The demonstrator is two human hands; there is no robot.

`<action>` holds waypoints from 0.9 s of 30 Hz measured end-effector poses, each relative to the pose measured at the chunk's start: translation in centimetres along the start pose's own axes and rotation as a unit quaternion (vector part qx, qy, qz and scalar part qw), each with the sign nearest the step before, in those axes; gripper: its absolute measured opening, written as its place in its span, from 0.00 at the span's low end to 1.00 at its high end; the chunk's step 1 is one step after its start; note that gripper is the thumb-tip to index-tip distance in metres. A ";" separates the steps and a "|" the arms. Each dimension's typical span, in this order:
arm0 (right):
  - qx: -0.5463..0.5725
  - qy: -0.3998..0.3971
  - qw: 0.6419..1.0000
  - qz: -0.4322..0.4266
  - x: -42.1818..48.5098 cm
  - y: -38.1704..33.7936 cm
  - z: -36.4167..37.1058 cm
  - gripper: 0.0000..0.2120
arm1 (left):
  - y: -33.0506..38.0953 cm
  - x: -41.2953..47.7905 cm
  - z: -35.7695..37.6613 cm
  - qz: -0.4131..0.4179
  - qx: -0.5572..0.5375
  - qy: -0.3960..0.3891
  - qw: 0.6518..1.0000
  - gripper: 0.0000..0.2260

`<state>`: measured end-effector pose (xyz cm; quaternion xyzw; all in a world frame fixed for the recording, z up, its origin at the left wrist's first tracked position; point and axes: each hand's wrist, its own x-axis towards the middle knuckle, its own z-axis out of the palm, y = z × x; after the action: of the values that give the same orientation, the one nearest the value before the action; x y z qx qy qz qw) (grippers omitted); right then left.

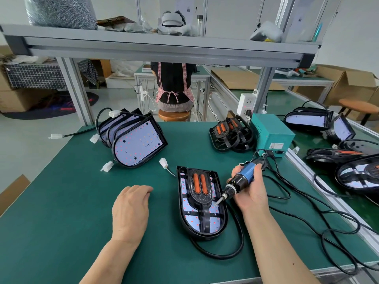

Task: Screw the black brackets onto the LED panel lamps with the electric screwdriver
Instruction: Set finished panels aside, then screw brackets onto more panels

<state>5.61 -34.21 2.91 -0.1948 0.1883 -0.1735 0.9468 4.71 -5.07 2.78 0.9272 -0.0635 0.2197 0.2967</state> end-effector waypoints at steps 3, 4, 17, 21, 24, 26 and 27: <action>-0.012 -0.003 1.000 0.008 0.0 0.0 -0.1 0.20 | 0.0 -0.1 0.2 0.003 -0.037 0.009 0.999 0.06; -0.015 -0.003 1.000 0.008 0.1 0.1 -0.1 0.20 | 0.1 -0.1 0.2 -0.005 -0.052 0.013 0.999 0.06; 0.036 0.028 0.999 -0.004 -0.4 -0.1 0.8 0.15 | 0.3 -0.1 0.2 -0.038 -0.094 0.037 0.994 0.05; 0.055 0.041 0.998 0.006 -0.8 -0.3 1.0 0.16 | 0.6 -0.2 -0.1 -0.055 -0.079 0.050 0.994 0.05; 0.057 0.035 0.998 0.011 -1.2 -0.2 1.3 0.17 | 0.7 -0.3 -0.2 -0.053 -0.080 0.035 0.995 0.06; 0.053 0.025 0.998 0.019 -1.7 -0.1 1.7 0.17 | 0.7 -0.5 -0.3 -0.023 -0.091 0.038 0.995 0.05; 0.055 0.021 0.998 0.023 -1.9 0.0 2.0 0.18 | 0.8 -0.5 -0.4 -0.008 -0.092 0.042 0.995 0.03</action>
<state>4.78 -32.80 5.14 -0.1345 0.2029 -0.1657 0.9557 3.90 -5.48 3.20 0.8861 -0.0632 0.2495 0.3855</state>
